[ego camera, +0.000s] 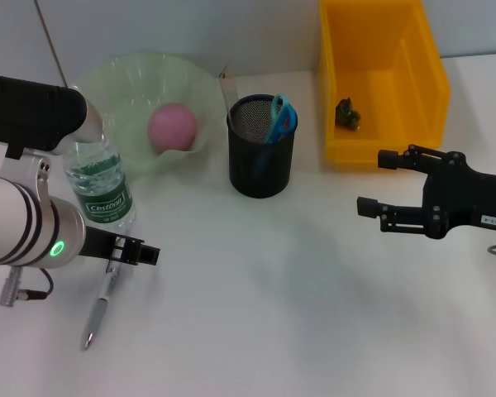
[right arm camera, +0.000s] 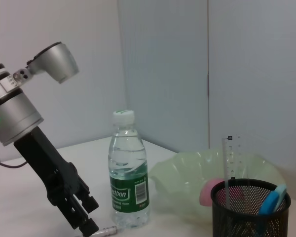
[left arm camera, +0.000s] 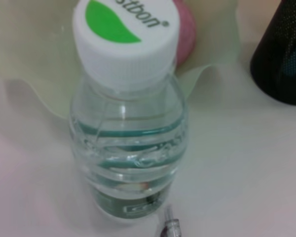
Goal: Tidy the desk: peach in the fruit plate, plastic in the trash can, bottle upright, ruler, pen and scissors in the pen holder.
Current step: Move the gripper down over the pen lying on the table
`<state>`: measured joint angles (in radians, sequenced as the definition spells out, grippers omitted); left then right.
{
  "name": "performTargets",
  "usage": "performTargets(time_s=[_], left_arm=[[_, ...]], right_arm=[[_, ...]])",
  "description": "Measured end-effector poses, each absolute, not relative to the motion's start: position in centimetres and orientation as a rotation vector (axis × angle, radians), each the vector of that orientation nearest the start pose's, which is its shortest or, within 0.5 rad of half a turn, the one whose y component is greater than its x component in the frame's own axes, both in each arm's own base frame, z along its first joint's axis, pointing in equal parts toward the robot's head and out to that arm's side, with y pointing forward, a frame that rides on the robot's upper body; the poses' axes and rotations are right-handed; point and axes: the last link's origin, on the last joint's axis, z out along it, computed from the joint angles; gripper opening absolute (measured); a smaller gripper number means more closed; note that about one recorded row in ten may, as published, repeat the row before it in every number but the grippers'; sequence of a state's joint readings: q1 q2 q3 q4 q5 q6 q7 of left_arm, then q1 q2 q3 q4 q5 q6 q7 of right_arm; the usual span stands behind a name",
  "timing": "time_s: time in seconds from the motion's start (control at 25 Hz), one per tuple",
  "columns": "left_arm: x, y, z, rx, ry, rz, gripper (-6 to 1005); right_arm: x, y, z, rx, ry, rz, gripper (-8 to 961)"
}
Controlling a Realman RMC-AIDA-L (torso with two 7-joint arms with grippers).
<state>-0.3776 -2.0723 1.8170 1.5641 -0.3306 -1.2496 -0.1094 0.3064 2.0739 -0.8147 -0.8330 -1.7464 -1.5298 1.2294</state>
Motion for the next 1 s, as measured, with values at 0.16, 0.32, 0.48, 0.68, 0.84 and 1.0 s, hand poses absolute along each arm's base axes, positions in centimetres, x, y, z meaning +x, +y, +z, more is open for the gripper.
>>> performTargets(time_s=[0.16, 0.32, 0.48, 0.68, 0.84, 1.0], left_arm=[[-18.7, 33.1, -4.0, -2.152, -1.193, 0.337, 796], [-19.0, 33.4, -4.4, -2.151, -1.212, 0.362, 795], [-19.0, 33.5, -4.4, -2.151, -1.213, 0.358, 795], [-19.2, 34.0, -4.2, -2.142, -1.223, 0.361, 795], [-19.1, 34.4, -4.3, -2.148, -1.227, 0.381, 795], [-19.0, 34.6, -4.4, -2.151, -1.227, 0.407, 795]], right_arm=[[28.7, 30.4, 3.2, -2.539, 0.41, 0.708, 832], [28.6, 30.4, 3.2, -2.54, 0.407, 0.708, 832], [28.6, 30.5, 3.2, -2.54, 0.405, 0.709, 831], [28.5, 30.5, 3.2, -2.541, 0.405, 0.71, 832], [28.5, 30.5, 3.1, -2.541, 0.407, 0.711, 832], [28.6, 30.5, 3.1, -2.543, 0.41, 0.713, 831]])
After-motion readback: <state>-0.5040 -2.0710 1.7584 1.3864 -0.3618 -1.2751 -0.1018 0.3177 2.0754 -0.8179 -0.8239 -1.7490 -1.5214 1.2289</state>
